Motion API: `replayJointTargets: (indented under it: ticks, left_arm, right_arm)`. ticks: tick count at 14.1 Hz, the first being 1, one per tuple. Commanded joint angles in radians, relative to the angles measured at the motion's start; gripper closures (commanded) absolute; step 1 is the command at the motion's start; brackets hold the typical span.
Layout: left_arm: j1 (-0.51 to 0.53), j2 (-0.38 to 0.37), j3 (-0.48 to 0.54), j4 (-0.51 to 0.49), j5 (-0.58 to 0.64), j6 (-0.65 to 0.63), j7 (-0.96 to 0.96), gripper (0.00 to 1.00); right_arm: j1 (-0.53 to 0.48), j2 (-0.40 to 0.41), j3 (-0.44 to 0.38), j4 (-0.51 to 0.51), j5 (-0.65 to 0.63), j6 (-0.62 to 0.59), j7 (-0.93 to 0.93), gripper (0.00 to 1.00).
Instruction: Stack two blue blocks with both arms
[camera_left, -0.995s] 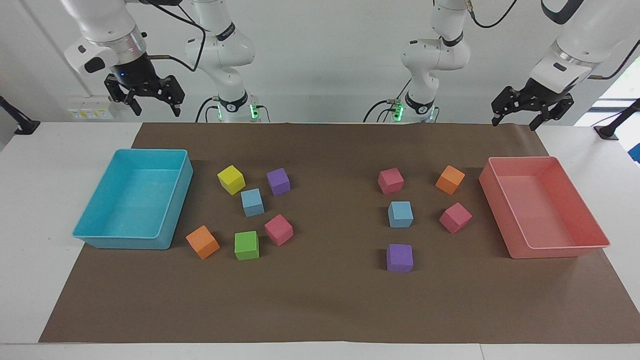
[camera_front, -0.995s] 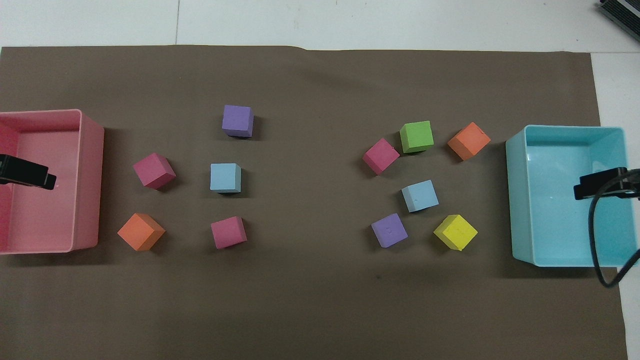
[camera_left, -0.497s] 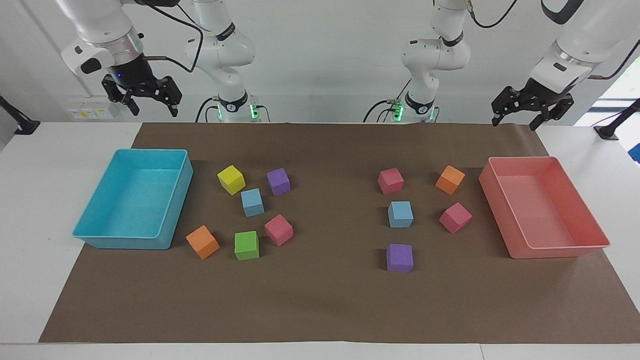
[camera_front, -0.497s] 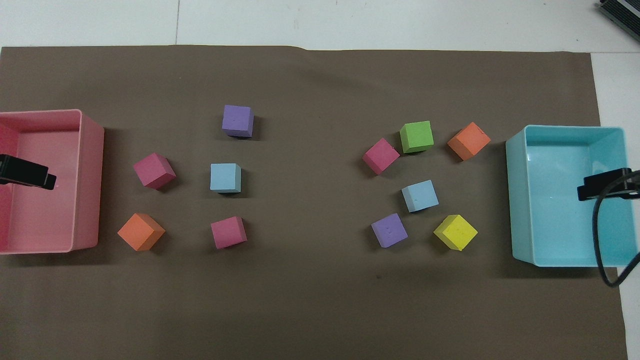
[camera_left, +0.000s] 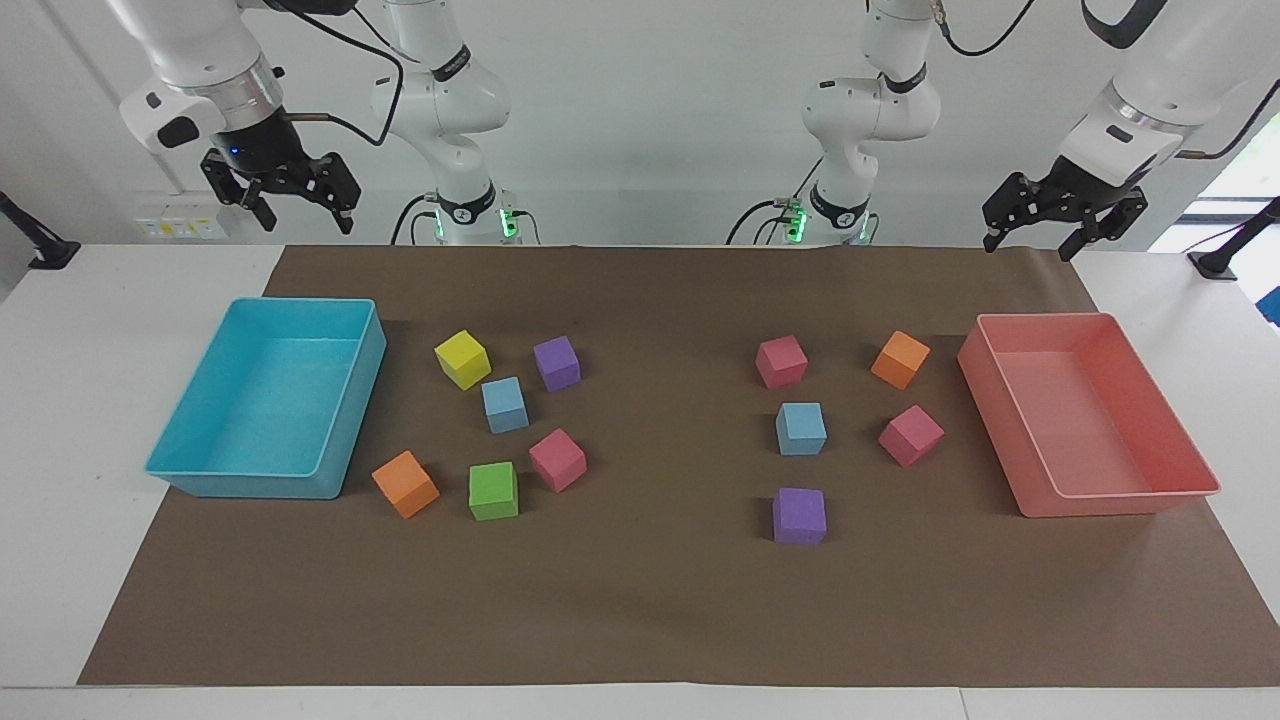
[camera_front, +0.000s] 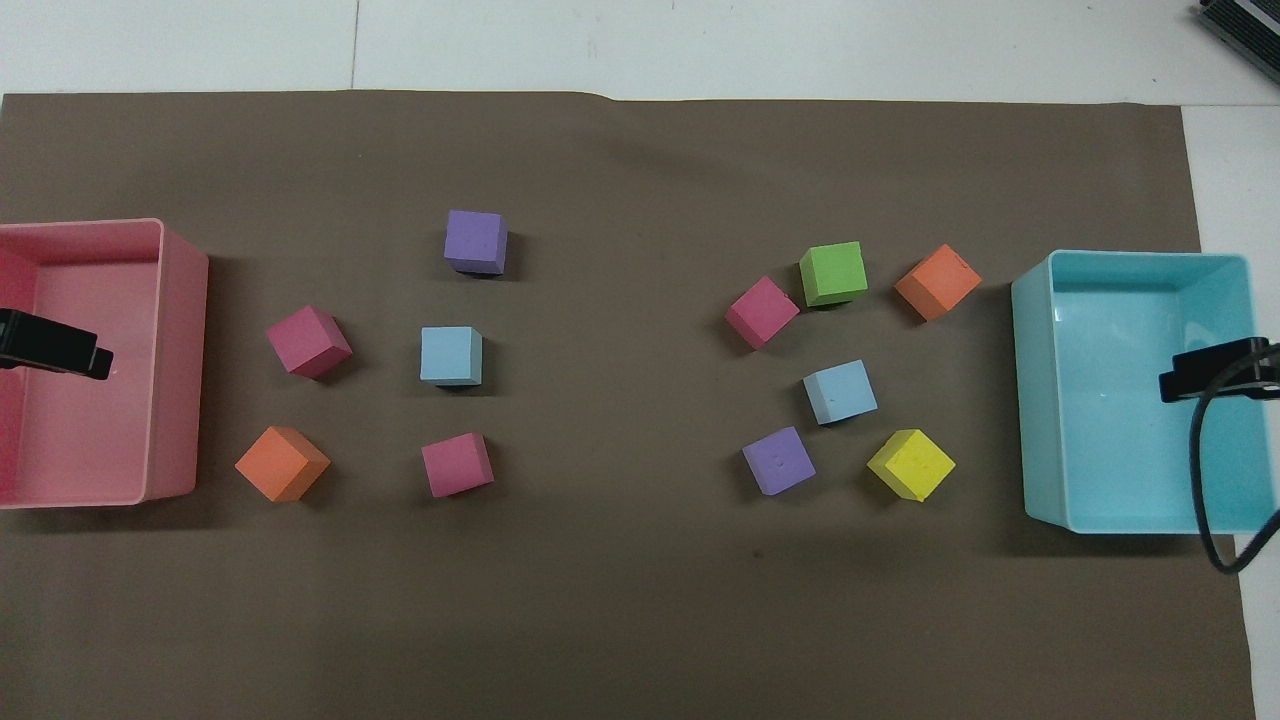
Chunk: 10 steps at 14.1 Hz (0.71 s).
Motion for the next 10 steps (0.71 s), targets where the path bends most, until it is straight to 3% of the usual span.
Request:
replayJointTargets:
  ticks: [1, 10]
  left_arm:
    - [-0.003, -0.013, 0.002, -0.007, -0.004, -0.015, 0.008, 0.00]
    - [-0.011, -0.030, 0.001, -0.030, -0.004, -0.016, 0.008, 0.00]
  right_arm:
    - [-0.007, -0.024, 0.007, -0.035, 0.006, 0.025, -0.019, 0.00]
    - [0.096, 0.016, 0.017, -0.111, 0.008, 0.183, 0.021, 0.00]
